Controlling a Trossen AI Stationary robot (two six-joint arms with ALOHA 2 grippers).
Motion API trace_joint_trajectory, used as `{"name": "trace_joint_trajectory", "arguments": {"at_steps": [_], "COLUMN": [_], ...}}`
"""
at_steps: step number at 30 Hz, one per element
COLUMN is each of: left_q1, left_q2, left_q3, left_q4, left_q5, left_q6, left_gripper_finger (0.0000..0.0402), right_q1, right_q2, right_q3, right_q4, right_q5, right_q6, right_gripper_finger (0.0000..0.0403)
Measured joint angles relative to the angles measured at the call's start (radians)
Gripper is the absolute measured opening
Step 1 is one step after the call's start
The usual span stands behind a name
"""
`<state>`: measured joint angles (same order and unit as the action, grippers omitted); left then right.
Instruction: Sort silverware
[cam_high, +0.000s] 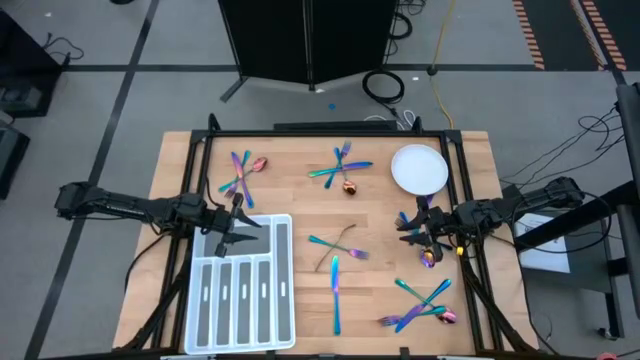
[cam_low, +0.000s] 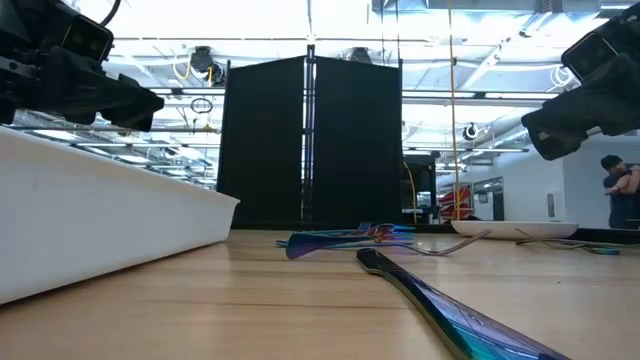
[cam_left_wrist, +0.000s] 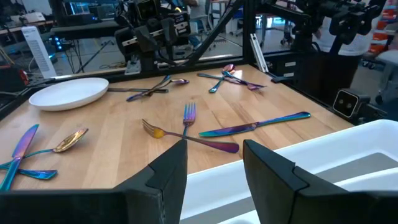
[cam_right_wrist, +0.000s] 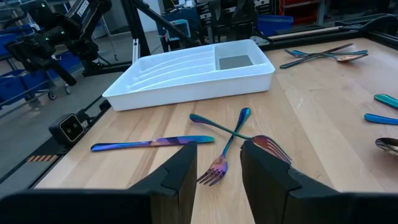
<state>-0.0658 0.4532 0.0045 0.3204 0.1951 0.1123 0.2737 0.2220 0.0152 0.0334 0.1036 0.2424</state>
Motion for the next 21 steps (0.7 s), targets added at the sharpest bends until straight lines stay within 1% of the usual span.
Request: {"name": "trace_joint_trajectory", "arguments": {"at_steps": [18,21], "left_q1": [0.0,0.0], "left_q2": [0.0,0.0], "left_q3": [0.0,0.0], "left_q4": [0.0,0.0], "left_q5": [0.0,0.0], "left_q6": [0.0,0.0], "left_gripper_finger": [0.0157,0.0157], "right_q1": [0.0,0.0], "right_q2": [0.0,0.0], "right_q3": [0.0,-0.001], "right_q4": [0.003,0.011], "right_q5": [0.0,0.0], "right_q6": [0.001,0.022], "right_gripper_finger": [0.0112,0.0112]}}
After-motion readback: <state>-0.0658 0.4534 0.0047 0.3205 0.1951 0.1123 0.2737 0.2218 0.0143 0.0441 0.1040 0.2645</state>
